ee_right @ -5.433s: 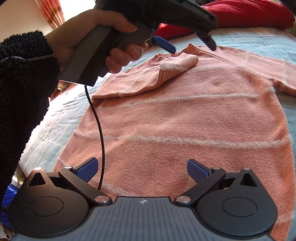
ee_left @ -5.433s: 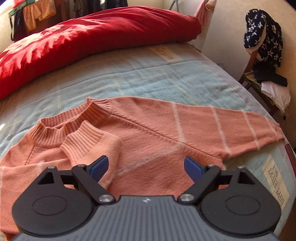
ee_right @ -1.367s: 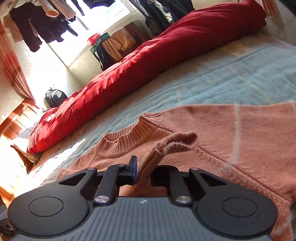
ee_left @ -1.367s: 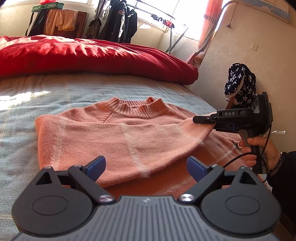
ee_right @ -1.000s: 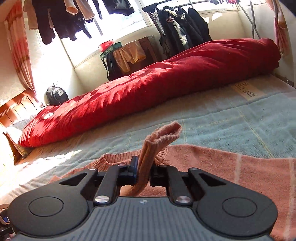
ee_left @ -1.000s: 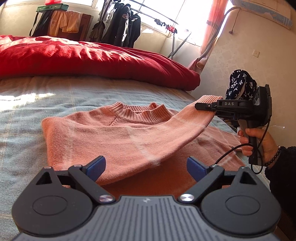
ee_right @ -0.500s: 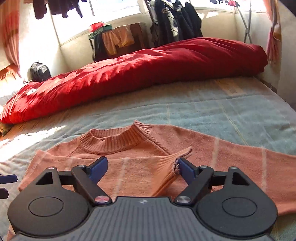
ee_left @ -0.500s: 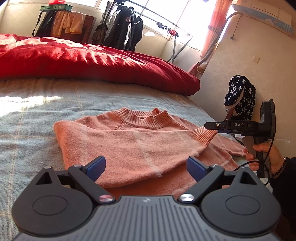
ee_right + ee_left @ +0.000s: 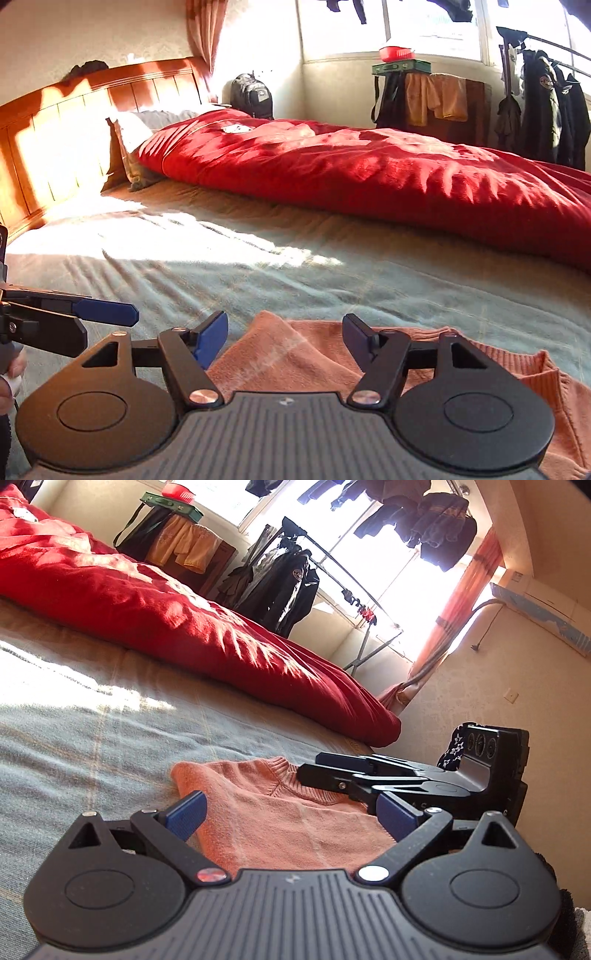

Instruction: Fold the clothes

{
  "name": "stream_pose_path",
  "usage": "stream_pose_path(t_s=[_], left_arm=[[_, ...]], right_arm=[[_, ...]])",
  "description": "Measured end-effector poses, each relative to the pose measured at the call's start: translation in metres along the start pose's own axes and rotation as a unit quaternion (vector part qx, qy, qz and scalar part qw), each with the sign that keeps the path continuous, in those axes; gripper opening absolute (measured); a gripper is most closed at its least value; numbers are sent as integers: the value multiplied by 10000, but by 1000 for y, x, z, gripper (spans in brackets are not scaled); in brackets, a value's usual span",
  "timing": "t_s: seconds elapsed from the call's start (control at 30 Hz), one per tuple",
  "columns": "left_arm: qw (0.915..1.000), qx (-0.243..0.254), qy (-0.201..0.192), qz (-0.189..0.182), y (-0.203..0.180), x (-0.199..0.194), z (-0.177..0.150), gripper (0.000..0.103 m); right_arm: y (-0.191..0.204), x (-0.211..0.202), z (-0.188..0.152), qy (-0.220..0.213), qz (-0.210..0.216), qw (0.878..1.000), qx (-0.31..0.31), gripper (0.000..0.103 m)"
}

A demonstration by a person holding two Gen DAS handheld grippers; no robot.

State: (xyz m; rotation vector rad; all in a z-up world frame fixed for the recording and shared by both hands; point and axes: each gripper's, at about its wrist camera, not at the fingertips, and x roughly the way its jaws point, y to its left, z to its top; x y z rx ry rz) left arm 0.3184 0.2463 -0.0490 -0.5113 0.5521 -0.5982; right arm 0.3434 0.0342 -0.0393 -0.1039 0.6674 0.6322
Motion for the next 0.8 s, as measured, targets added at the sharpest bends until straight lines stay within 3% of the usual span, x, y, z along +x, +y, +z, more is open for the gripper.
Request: stream_pose_path(t_s=[0.1, 0.27, 0.43, 0.6, 0.7, 0.8], left_arm=[[10000, -22, 13, 19, 2, 1, 0, 98], [10000, -81, 20, -38, 5, 1, 0, 98], [9999, -120, -21, -51, 5, -2, -1, 98], [9997, -112, 9, -194, 1, 0, -2, 98], [9997, -45, 155, -203, -3, 6, -5, 98], [9996, 18, 245, -145, -7, 11, -7, 98]], right_arm=[[14, 29, 3, 194, 285, 9994, -12, 53], [19, 84, -13, 827, 653, 9941, 276, 53], [22, 58, -11, 544, 826, 9946, 305, 54], [31, 37, -26, 645, 1328, 9888, 238, 55], [41, 46, -39, 737, 1255, 9892, 154, 62], [37, 20, -33, 652, 1410, 9873, 337, 61]])
